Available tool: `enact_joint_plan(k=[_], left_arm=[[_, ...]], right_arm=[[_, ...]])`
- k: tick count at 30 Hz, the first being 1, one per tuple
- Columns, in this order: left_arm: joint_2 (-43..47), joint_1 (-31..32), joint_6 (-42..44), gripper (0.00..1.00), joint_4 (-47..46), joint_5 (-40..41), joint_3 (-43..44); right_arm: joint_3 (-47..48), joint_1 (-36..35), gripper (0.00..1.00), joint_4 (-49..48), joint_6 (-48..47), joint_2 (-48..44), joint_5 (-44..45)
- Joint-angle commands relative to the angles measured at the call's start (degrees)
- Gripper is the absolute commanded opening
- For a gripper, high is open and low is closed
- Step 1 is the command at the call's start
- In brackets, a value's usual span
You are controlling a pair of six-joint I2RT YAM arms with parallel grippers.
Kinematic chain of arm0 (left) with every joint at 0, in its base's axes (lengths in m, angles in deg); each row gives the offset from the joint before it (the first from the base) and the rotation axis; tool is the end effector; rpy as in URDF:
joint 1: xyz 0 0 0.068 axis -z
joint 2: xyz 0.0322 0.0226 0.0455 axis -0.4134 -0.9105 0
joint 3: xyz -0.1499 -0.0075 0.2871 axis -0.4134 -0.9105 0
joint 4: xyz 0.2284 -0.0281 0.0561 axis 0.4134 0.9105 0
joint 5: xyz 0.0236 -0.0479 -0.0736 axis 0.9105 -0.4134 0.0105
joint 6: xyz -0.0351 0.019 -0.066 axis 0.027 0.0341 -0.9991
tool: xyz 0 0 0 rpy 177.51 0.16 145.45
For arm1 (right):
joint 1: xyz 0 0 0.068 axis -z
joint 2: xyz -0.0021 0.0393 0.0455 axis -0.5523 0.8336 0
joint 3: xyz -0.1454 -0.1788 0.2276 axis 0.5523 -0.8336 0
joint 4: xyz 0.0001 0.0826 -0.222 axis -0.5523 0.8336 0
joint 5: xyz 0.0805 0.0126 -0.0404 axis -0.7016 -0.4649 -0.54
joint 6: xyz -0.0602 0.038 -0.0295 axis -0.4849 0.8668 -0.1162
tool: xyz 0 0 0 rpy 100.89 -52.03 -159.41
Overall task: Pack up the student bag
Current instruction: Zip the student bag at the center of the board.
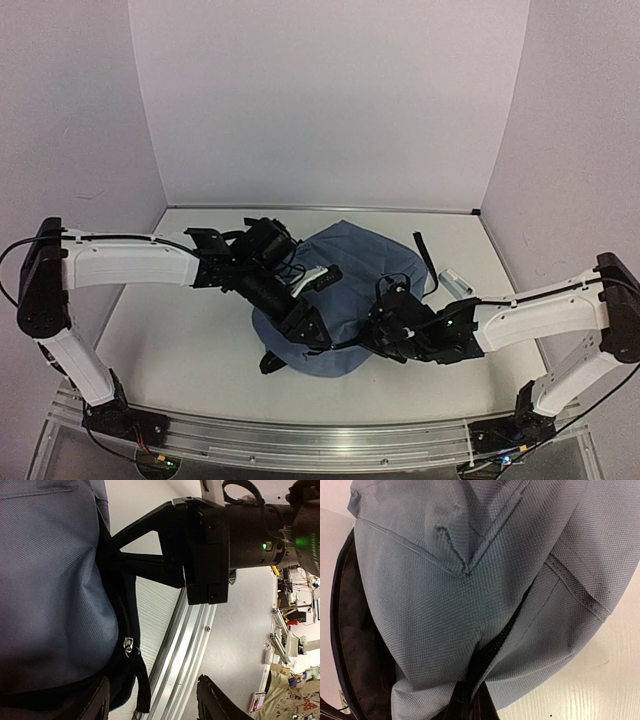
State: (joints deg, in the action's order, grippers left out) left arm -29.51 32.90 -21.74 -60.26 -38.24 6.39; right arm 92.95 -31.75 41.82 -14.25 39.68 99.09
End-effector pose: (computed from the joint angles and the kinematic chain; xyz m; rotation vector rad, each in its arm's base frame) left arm 0.1552 -0.3129 0.2938 1.3134 2.3534 -1.2318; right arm 0.1414 0.2612 0.2349 0.2784 2.4648 0.7951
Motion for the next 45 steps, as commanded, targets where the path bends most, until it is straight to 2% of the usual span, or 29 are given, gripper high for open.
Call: enact_joint_plan(k=[1, 10, 19, 23, 28, 33, 40, 45], left_arm=[[-4.98, -0.02, -0.32, 0.57, 0.66, -4.60, 5.20], [-9.44, 0.07, 2.53, 0.44, 6.36, -4.64, 9.10], [-11.52, 0.95, 4.66, 0.41, 10.66, -4.05, 10.79], [-11.82, 1.28, 5.17, 0.36, 11.15, -3.94, 11.25], [-11.69, 1.39, 4.92, 0.13, 10.38, -4.37, 11.55], [-10.50, 1.39, 3.99, 0.00, 9.15, -3.46, 11.36], [-8.32, 1.21, 2.79, 0.00, 8.62, 1.81, 11.77], [-8.56, 0.74, 1.43, 0.00, 8.97, 2.23, 13.19]], right_arm=[[1.23, 0.85, 0.00, 0.90, -1.19, 1.24, 2.23], [1.44, 0.85, 0.00, 0.90, -1.67, 1.25, 2.40], [1.00, 0.85, 0.00, 0.90, -1.71, 0.99, 2.64], [0.59, 0.83, 0.00, 0.90, -1.70, 0.56, 2.82], [0.17, 0.85, 0.00, 0.90, -1.54, 0.46, 2.92], [-0.15, 0.85, 0.00, 0.92, -1.63, 0.55, 3.16], [-0.16, 0.82, 0.00, 1.93, -2.01, 1.08, 4.11], [1.14, 0.83, 0.00, 4.29, -2.48, 2.81, 4.93]])
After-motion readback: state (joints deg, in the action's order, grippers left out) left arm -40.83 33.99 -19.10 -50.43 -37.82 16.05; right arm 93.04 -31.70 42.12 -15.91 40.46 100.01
